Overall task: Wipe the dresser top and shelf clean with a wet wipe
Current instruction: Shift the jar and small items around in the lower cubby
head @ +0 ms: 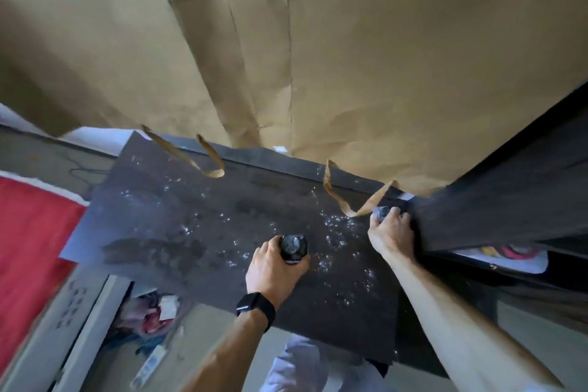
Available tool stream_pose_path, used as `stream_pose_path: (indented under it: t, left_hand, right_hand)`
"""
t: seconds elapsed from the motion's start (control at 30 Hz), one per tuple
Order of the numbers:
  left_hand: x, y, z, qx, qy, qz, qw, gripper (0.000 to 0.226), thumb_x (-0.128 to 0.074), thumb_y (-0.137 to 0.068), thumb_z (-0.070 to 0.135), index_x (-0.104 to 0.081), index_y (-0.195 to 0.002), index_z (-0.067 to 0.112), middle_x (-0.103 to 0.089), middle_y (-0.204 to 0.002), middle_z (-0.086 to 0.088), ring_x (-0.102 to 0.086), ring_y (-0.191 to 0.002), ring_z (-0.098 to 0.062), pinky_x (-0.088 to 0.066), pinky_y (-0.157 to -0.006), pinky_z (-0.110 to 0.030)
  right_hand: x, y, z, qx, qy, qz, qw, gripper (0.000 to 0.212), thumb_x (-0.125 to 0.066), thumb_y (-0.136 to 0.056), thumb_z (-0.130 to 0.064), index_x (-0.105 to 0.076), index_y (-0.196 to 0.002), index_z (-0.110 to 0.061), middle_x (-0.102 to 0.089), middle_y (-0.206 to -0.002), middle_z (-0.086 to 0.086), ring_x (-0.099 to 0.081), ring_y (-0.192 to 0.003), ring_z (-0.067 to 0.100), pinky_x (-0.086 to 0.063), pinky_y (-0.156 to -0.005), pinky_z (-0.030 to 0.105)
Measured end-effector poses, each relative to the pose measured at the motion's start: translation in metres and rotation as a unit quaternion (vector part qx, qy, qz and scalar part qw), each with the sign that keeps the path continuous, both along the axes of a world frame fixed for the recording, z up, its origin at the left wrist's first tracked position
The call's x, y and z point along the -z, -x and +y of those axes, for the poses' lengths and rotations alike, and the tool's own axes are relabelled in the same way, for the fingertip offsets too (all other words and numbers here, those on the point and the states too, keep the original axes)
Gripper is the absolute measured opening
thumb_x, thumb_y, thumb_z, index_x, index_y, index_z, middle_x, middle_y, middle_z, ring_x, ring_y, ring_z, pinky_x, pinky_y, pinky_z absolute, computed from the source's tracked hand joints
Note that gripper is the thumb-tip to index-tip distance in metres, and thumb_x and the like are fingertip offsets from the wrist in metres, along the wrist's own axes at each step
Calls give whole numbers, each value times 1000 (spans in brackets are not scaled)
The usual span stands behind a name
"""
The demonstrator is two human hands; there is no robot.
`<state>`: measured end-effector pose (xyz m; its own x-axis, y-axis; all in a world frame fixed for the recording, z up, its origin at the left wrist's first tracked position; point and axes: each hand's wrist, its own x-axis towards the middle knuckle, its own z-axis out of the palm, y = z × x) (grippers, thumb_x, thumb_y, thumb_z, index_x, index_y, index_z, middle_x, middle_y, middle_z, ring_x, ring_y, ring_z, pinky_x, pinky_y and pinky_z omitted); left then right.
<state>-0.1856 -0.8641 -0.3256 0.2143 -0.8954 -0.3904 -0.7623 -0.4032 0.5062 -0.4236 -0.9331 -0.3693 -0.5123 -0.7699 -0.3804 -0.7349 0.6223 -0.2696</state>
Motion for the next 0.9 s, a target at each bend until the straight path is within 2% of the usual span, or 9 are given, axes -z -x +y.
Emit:
stream_pose_path:
  t: [0.13,0.27,0.37,0.43,0.6,0.73,0.9]
  left_hand:
    - [-14,2,13,-19,12,-4,1000,60,-63,-64,70,-59,-113,35,-67,-110,13,-58,-108,-16,-51,-85,-33]
    - [-28,26,27,-15,7,-4,1000,65,-65,-66,72,-56,-119,37,-70,-105,9,-63,-103,-19,-52,-83,-32]
    - [-43,60,44,1,10,-19,1000,59,-64,-67,74,-57,-114,39,-72,-98,10,-66,-98,-21,-53,-80,-32]
    - [-52,88,56,15,20,-15,1000,60,-62,-65,77,-57,-113,41,-71,-95,13,-67,-96,-18,-53,-79,-31]
    - [-75,168,81,81,65,-8,995,61,-63,-63,77,-56,-112,42,-71,-94,16,-68,-94,-14,-54,-78,-29]
    - [-97,227,91,119,114,6,986,63,-64,-61,77,-57,-111,39,-72,-92,16,-68,-93,-11,-54,-77,-28]
    - [-127,284,92,157,153,12,976,68,-60,-59,83,-58,-109,38,-73,-90,12,-69,-92,-14,-56,-78,-31]
  right_hand:
    - [-15,-1,37,-16,42,-56,997,36,-53,-96,-39,-51,-103,-4,-64,-113,22,-62,-103,41,-48,-82,42]
    - [-45,9,90,-47,105,-152,982,28,-60,-93,-42,-53,-88,-15,-72,-91,6,-68,-86,30,-47,-70,34]
    - [-78,31,133,-84,148,-200,965,25,-65,-90,-40,-52,-78,-23,-63,-65,-9,-61,-58,4,-44,-61,23]
    - [-100,55,160,-91,175,-212,957,24,-64,-90,-42,-51,-76,-27,-59,-59,-11,-59,-56,3,-40,-56,15]
    - [-132,133,214,-65,231,-200,950,23,-60,-91,-50,-57,-84,-27,-68,-71,-12,-65,-65,2,-50,-60,23]
    - [-151,187,236,-43,285,-159,944,25,-62,-90,-47,-54,-80,-26,-66,-65,-10,-63,-60,2,-48,-58,23]
    - [-156,236,244,-5,328,-98,940,25,-63,-90,-46,-58,-87,-22,-68,-69,-7,-65,-61,8,-54,-59,34]
